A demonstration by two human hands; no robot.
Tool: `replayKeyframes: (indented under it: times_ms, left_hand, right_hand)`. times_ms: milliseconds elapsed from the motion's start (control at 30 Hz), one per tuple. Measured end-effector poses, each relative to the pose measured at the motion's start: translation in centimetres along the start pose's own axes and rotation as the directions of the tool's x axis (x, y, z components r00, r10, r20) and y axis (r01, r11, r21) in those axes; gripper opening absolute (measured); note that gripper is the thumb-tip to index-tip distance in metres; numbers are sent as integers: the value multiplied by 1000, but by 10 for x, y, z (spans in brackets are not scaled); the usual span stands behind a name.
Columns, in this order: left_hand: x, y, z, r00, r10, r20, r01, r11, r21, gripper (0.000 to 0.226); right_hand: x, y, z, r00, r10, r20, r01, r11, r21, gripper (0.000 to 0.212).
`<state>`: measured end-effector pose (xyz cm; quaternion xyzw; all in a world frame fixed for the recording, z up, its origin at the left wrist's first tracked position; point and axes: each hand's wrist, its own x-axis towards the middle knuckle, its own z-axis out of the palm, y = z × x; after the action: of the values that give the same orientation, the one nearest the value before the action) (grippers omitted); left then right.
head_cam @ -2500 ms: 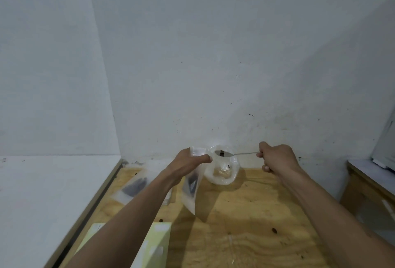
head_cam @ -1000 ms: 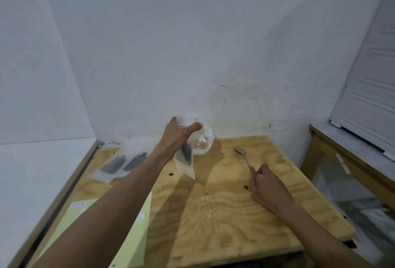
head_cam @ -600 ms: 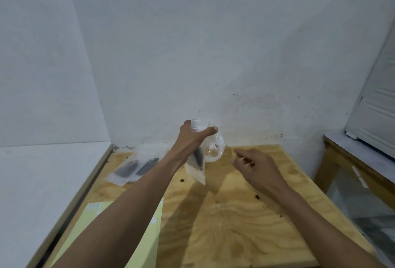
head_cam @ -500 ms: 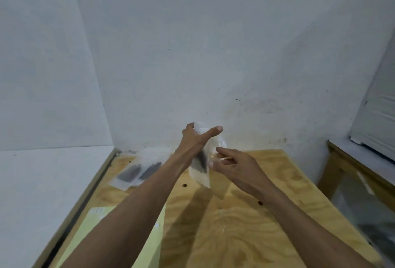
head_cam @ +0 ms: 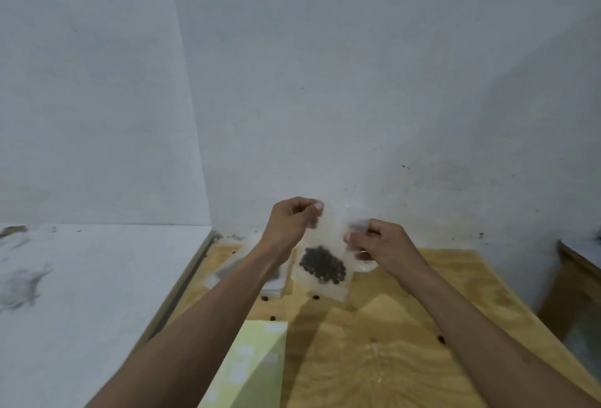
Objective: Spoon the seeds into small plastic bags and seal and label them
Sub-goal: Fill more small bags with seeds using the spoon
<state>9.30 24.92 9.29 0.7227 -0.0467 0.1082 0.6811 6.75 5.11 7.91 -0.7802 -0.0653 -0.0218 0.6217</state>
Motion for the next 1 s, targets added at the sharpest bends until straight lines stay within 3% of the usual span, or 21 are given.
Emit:
replayKeyframes:
  times_ms: [133,467,633,833,1000]
  left_hand:
    - [0,7,-8,999,24,31,-24,1000,1,13]
    - [4,17,-25,997,75,28,-76,995,67,11]
    - [7,19,-35,998,62,-3,-62,995,81,12]
    - [13,11,-49,994,20,-105,-12,997,75,12]
    - [22,4,-82,957,-72,-282,97,993,73,9]
  right_hand:
    - [15,-25,-2,998,-54,-21,53,998,-29,42]
    - [35,-53,20,987,-117,108,139,962,-234,9]
    - [46,-54,37,987,-133,94,154,950,-271,8]
    - [55,-48,60,987,-115,109,143,945,-294,34]
    - [53,-46,54,986,-75,146,98,983,-156,16]
